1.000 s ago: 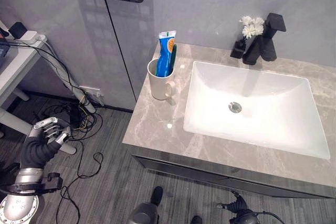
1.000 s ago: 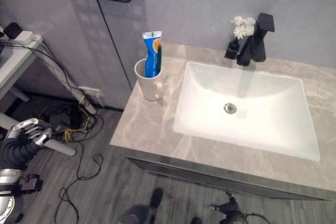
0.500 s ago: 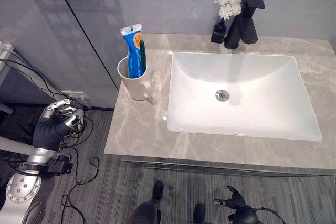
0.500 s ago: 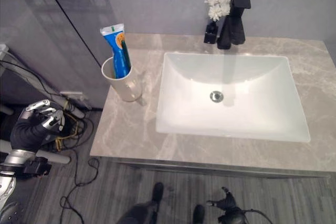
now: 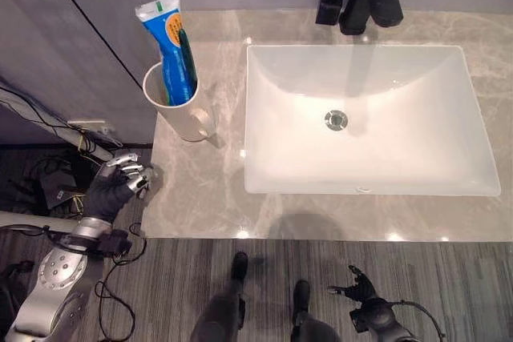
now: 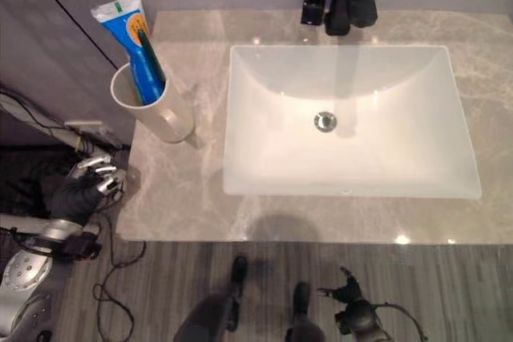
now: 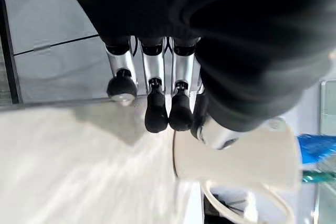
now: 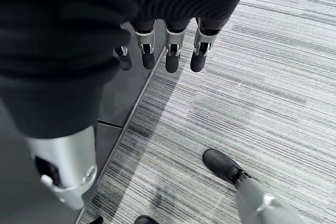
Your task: Put brush and paste in cup on sink, flatten towel.
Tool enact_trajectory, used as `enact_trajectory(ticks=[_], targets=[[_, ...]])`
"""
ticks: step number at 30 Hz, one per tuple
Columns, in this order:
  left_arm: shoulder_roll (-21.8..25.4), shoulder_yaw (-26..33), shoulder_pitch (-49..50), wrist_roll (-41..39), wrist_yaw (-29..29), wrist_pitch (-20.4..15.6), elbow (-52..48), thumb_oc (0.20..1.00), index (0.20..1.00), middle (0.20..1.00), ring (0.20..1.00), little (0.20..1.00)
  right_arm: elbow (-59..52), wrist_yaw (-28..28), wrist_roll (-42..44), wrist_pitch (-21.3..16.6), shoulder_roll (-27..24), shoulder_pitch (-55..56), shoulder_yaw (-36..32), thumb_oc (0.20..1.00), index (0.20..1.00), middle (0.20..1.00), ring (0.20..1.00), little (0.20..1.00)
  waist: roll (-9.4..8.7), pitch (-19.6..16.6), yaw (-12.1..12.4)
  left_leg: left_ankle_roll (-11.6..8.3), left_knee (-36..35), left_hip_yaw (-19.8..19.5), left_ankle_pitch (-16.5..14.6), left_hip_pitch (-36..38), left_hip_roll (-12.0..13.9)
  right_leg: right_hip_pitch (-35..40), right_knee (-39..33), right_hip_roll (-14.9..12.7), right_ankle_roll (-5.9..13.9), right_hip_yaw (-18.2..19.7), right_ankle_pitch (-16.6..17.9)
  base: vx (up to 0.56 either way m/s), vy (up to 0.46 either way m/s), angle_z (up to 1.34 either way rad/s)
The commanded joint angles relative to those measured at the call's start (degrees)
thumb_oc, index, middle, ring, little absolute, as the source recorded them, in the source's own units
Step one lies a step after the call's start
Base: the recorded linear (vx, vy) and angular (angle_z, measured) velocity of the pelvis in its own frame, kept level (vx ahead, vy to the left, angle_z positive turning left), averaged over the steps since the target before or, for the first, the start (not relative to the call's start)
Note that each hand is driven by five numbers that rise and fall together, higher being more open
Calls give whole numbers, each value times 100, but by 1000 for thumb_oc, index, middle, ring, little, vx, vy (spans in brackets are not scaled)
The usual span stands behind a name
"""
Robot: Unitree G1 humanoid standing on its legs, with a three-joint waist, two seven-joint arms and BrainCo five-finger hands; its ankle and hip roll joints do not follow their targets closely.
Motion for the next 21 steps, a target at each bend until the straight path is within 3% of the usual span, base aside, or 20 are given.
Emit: enact_trajectory(ticks=[1,15,21], targets=[[46,98,-3,159,85,-196,-158,200,200,200,200,200,-237,-94,197,-65,-146,-44,231,1000,1000,1000,1000,1000,-11,-179,-104,-175,473,-211,-46,-430,286,-257,293,-353,216,-287,454,0,0,0],[132,-273,-536,281,52,-92,-205,200,200,200,200,200,-169,-98,253,-47,-85,-127,330,1000,1000,1000,1000,1000,-44,-198,-218,-200,410,-190,-27,-452,340,-345,270,-298,186,-197,428,0,0,0],[143,-122,-690,466,148,-193,-380,200,200,200,200,200,-114,-88,285,-39,-36,-114,330,1000,1000,1000,1000,1000,-46,-225,-238,-206,351,-162,-24,-410,344,-355,271,-279,176,-171,411,0,0,0]])
